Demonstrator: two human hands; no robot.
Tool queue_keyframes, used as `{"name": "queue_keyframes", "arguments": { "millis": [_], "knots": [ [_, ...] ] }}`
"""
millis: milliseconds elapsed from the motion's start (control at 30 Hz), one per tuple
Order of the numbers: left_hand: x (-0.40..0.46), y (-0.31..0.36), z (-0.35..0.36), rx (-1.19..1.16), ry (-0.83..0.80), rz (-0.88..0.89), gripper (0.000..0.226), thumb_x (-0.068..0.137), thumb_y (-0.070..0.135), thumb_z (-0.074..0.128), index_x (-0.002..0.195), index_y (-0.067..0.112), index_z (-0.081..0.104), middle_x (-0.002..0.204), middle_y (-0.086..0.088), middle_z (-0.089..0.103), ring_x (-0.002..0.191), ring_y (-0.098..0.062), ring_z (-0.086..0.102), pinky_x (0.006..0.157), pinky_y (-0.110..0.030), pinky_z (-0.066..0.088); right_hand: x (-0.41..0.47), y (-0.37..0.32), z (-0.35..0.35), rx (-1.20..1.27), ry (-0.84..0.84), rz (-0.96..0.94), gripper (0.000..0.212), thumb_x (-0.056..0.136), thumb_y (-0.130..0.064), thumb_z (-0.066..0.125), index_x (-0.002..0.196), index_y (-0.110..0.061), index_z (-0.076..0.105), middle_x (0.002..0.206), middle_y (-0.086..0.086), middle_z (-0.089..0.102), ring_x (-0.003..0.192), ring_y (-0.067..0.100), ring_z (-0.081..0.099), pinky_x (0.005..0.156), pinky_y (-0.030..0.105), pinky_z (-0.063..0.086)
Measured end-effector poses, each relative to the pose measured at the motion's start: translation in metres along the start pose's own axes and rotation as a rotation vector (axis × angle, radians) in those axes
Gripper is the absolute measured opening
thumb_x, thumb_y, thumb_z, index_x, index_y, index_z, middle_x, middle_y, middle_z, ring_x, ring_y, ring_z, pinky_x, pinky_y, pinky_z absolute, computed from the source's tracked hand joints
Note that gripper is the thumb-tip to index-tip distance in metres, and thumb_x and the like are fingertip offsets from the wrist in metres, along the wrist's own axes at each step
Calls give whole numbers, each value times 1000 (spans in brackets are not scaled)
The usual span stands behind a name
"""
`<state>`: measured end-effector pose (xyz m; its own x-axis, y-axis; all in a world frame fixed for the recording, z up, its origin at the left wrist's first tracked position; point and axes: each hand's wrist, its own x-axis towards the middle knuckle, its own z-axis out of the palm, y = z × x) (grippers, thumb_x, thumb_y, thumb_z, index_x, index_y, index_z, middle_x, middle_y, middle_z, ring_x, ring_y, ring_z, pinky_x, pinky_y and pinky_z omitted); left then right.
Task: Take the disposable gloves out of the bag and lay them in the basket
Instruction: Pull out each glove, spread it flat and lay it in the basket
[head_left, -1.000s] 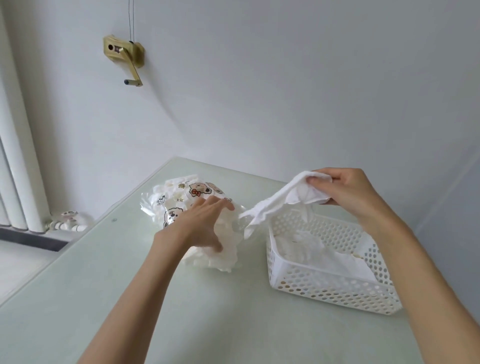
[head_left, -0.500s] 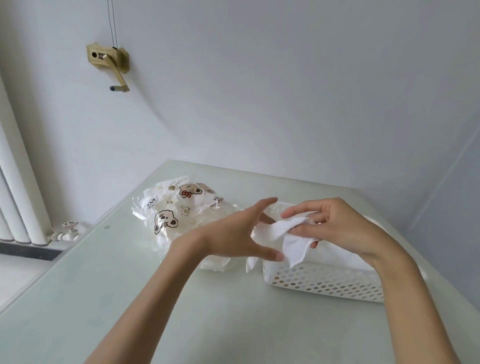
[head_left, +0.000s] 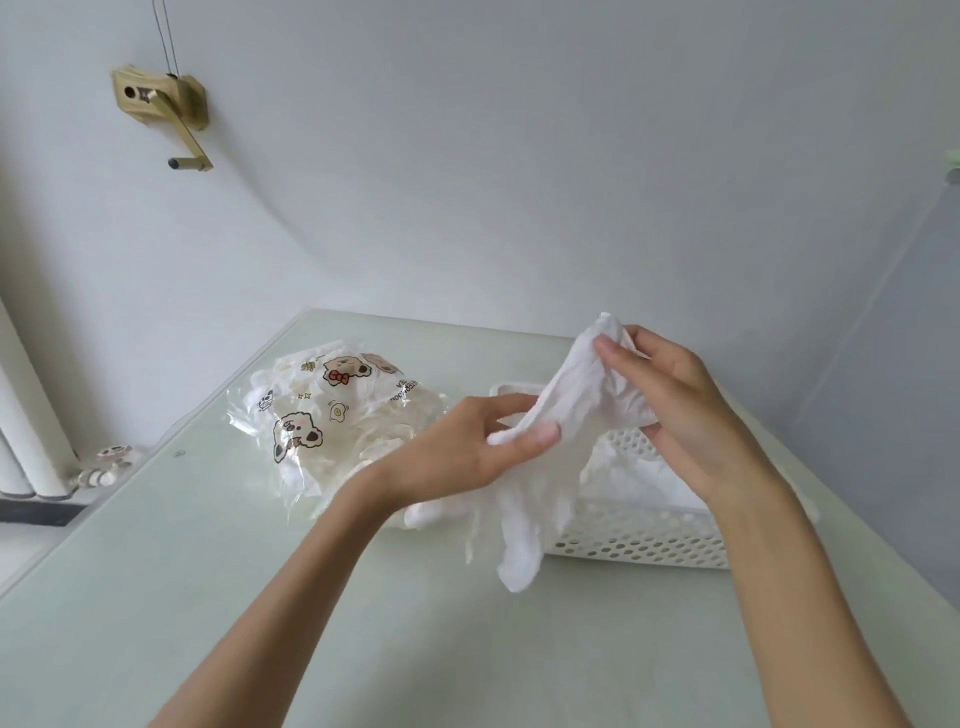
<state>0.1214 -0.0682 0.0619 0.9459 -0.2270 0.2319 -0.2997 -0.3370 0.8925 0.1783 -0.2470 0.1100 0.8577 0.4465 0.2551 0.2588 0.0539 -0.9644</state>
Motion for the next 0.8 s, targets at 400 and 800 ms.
{"name": "queue_keyframes", "arguments": {
  "millis": [400, 800],
  "knots": [
    [-1, 6, -7, -295, 94, 1, 34, 91, 39, 60, 98, 6, 67, 94, -11, 68, 83, -24, 62, 76, -39, 46, -9, -14, -4, -239, 176, -268, 11, 89, -26, 63, 87, -19, 72, 78, -8, 70, 77, 4, 64, 70, 16, 48],
    [35, 18, -14, -202, 419, -8, 26, 98, 25, 52, 110, 9, 69, 104, -6, 72, 100, -11, 67, 88, -26, 55, 15, -8, -33, -361, 348, -316, 14, 93, -24, 61, 80, -20, 67, 72, -13, 63, 70, 2, 55, 71, 18, 42]
  ]
}}
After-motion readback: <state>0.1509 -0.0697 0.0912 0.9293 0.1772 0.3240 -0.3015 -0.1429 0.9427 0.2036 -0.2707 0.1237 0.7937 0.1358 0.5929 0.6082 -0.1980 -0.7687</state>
